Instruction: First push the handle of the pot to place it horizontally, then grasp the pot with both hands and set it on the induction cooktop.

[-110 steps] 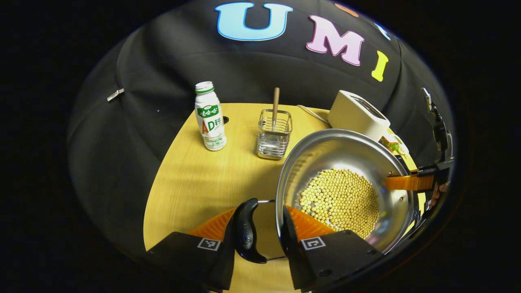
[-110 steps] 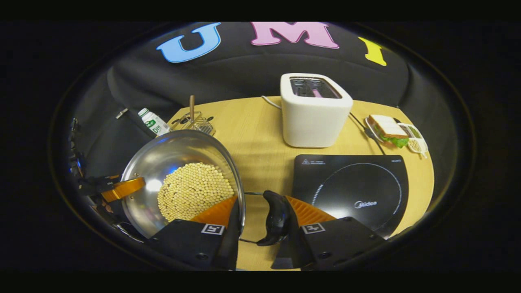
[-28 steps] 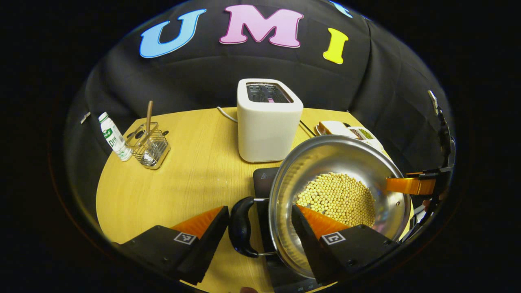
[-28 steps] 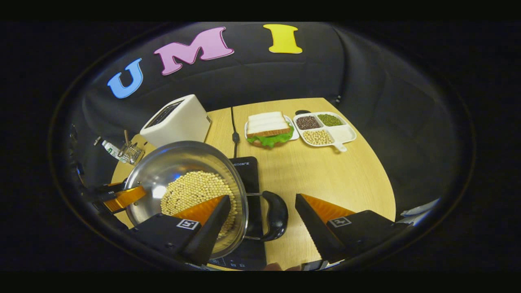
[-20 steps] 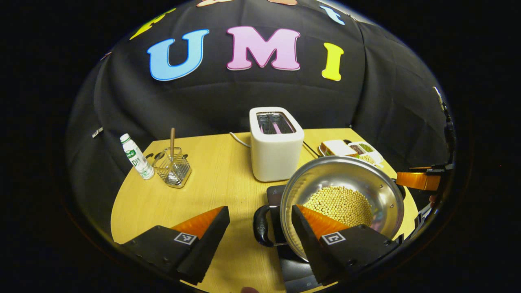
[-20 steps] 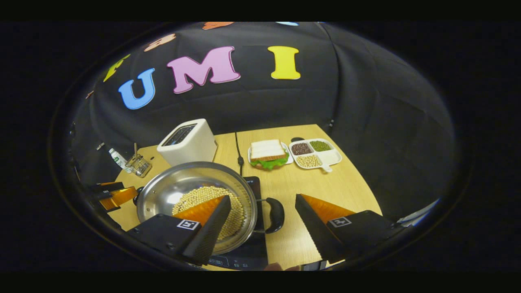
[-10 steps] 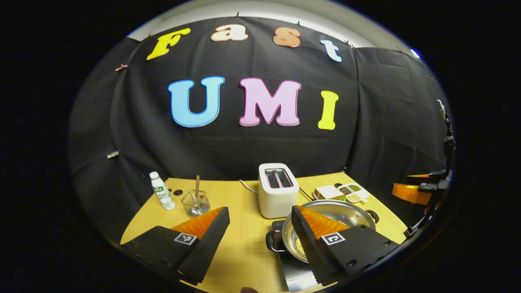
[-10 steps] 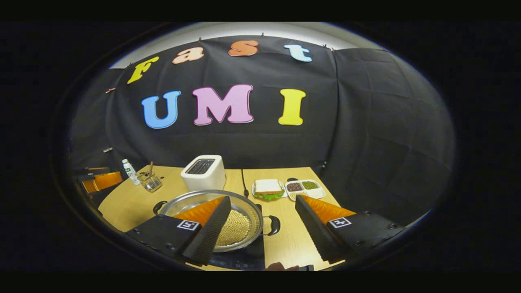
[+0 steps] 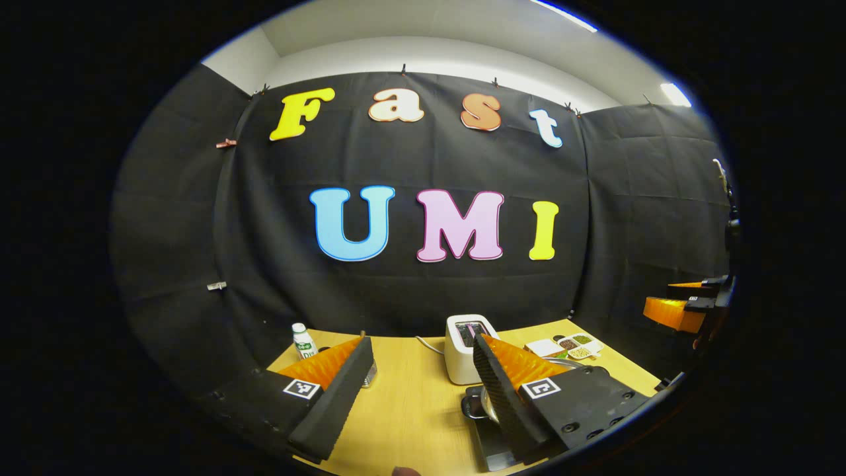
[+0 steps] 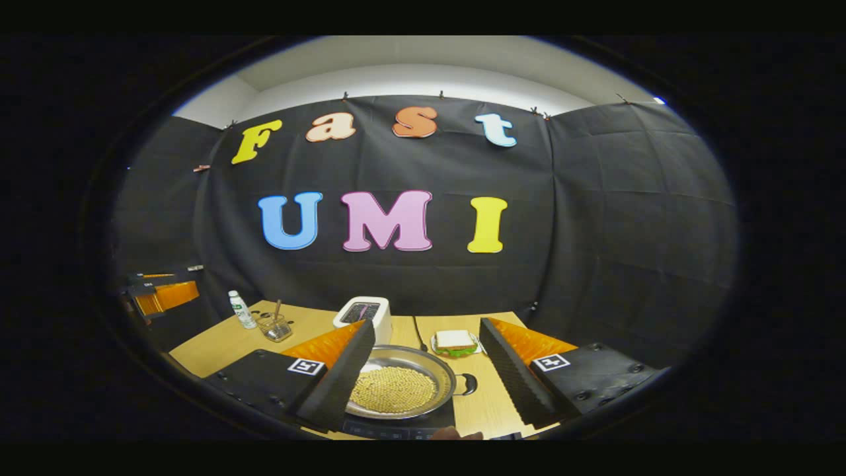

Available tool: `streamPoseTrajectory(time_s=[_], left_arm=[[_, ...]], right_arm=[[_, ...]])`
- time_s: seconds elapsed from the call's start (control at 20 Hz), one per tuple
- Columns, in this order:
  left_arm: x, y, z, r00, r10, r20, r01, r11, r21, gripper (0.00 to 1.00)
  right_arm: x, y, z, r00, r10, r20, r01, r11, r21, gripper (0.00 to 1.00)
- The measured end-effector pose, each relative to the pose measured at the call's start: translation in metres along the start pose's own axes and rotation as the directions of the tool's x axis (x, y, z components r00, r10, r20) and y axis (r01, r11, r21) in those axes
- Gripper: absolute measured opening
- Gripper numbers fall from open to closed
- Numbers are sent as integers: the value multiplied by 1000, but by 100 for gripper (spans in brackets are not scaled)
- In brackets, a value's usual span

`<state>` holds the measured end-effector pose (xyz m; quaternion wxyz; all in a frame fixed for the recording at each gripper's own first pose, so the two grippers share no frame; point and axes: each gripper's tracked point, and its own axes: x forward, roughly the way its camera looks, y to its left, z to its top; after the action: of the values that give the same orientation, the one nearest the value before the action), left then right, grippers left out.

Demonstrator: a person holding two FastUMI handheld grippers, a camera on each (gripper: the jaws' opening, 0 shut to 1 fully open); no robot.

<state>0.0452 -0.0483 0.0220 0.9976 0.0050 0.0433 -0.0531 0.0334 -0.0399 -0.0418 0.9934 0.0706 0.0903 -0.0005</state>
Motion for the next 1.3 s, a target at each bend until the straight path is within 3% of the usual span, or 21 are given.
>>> streamPoseTrajectory(time_s=[0.25, 0.5, 0.8, 1.3], left_arm=[[-35, 18, 19, 998, 6, 68, -10, 999, 51, 95], [-58, 34, 17, 995, 28, 98, -30, 999, 16, 95], [-71, 53, 7, 993, 66, 101, -63, 997, -37, 95], [-69, 60, -2, 994, 77, 71, -75, 997, -37, 95]], right_arm=[[-24, 21, 32, 995, 0, 102, 0, 1000, 2, 98], [-57, 36, 49, 980, -18, 200, 28, 998, -50, 100], [-71, 51, 45, 981, -22, 194, 34, 998, -61, 95], [-66, 51, 32, 988, -34, 151, 44, 997, -62, 98]])
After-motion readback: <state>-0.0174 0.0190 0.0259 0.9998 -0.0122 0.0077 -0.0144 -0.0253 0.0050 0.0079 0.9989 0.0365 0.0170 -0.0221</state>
